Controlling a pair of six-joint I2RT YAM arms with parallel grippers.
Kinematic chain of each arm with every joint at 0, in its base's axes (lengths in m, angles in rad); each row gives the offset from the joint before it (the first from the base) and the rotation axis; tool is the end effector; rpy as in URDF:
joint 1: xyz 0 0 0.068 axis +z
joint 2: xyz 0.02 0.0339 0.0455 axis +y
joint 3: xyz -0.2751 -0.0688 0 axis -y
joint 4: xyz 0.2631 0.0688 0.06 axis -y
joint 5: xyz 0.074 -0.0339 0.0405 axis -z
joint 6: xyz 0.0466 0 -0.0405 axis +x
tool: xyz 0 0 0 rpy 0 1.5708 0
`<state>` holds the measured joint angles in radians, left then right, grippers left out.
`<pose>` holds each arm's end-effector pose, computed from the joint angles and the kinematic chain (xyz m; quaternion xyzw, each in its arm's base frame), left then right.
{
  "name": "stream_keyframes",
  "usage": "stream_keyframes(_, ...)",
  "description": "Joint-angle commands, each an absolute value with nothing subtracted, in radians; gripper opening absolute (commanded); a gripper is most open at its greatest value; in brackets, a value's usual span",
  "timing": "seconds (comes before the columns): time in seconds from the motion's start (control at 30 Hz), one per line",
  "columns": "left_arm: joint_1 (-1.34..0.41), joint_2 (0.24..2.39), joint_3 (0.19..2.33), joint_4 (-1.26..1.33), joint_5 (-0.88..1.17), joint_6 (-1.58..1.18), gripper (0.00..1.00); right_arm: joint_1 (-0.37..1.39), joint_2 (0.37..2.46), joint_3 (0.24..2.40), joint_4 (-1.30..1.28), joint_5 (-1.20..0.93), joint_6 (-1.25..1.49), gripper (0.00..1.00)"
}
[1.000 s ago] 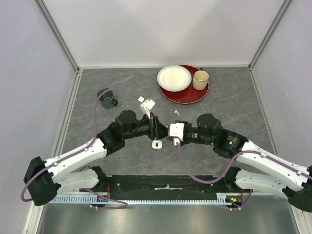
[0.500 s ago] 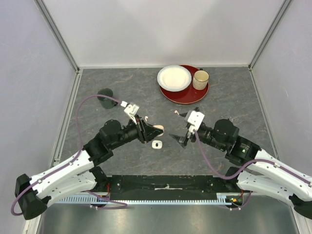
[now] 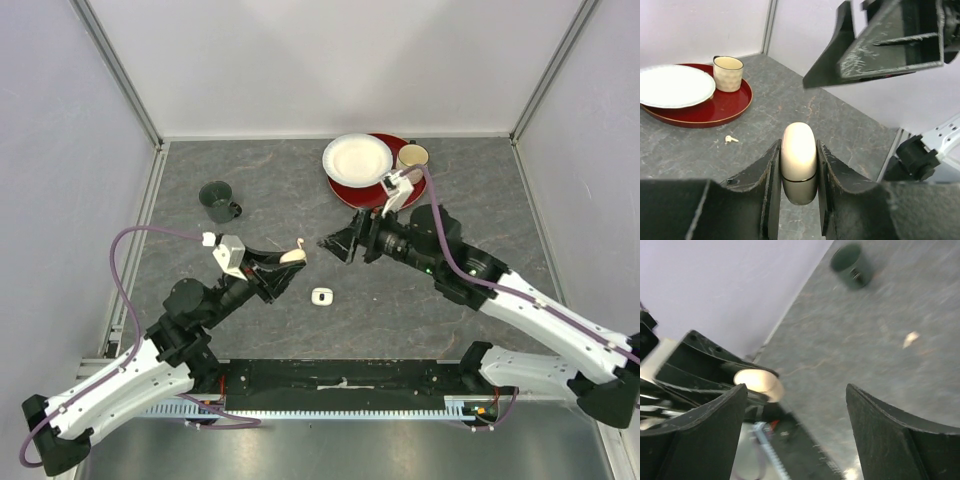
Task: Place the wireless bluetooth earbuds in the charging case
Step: Pick up the charging case at the center of the board.
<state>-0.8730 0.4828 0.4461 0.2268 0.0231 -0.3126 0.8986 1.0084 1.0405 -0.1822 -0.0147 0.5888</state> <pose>0.1019 -0.1232 0.3143 0.1847 0.6095 -0.4368 0.6353 0.1574 0.1988 0.3966 -0.1217 0.7483 0.4456 0.4761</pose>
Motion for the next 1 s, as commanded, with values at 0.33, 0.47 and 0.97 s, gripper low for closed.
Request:
stream_keyframes(0.33, -0.877, 0.472, 0.382, 0.431, 0.133, -0.087, 0.02, 0.877, 1.072, 0.848, 0.215, -0.388, 1.390, 0.88)
stream_keyframes(0.47, -0.877, 0.502, 0.394, 0.431, 0.158, -0.095, 0.02, 0.879, 1.098, 0.841, 0.232, -0.400, 1.417, 0.89)
stream_keyframes(0.97, -0.877, 0.518, 0.399, 0.462, 0.210, -0.121, 0.02, 0.879, 1.173, 0.782, 0.351, -0.416, 1.519, 0.73)
